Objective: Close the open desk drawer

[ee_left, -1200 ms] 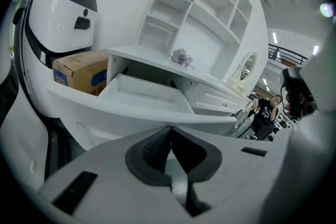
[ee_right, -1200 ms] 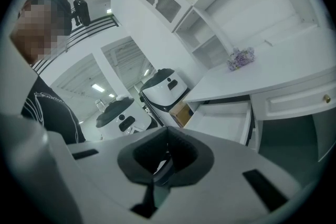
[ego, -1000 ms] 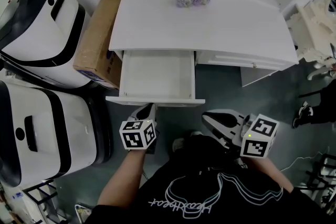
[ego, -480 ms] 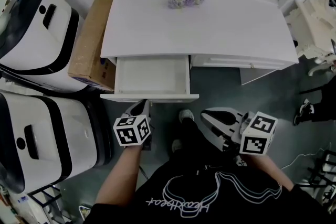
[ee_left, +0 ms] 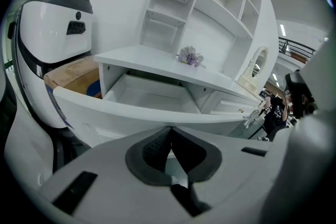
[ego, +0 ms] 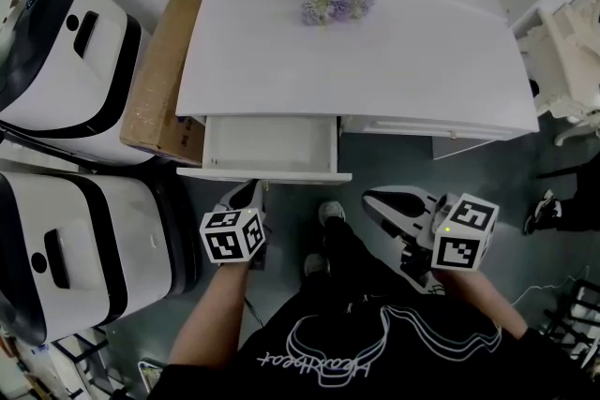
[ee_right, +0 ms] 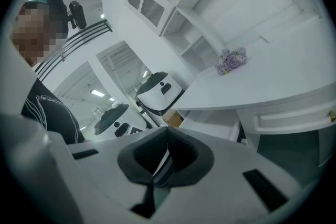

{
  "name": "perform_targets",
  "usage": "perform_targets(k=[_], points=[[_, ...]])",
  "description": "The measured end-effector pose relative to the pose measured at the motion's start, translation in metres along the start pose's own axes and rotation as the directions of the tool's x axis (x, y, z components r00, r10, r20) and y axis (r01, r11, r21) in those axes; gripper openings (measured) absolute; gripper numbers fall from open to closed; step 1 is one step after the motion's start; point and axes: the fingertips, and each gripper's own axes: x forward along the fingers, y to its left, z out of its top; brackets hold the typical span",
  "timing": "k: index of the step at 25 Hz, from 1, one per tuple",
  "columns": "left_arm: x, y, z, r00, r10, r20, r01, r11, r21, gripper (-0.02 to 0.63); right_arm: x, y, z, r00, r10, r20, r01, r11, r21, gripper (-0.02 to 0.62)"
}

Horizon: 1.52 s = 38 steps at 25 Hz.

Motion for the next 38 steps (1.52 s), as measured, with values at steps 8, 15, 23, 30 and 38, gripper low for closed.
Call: perform_targets(k=[8, 15, 23, 30, 38], points=[[0.012, 0.002, 0.011, 1.000, 0.012, 0.003, -0.012, 1.000, -0.003, 0.005, 0.009, -0.017, 0.008, 1.000, 0.014, -0.028, -0.014, 1.000, 0.002, 0.006], [0.023, 0.005, 0.024, 1.000, 0.024, -0.002, -0.024, 1.000, -0.008, 0.005, 0.014, -0.032, 0.018, 1.000, 0.015, -0.027, -0.015, 1.000, 0.018, 0.005], [0.035, 0.009, 0.038, 1.000, 0.021, 0.003, -0.021, 1.000, -0.023, 0.005, 0.017, -0.048, 0.021, 1.000, -0.005, -0.015, 0.006, 0.999, 0.042, 0.005], [0.043, 0.009, 0.046, 1.000, 0.023, 0.012, -0.022, 1.000, -0.012, 0.005, 0.020, -0.063, 0.025, 0.999, -0.035, -0.002, 0.035, 0.998, 0.050, 0.005], [0.053, 0.010, 0.056, 1.000, 0.023, 0.017, -0.022, 1.000, -0.015, 0.005, 0.027, -0.074, 0.035, 0.999, -0.033, -0.001, 0.033, 0.998, 0.056, 0.005]])
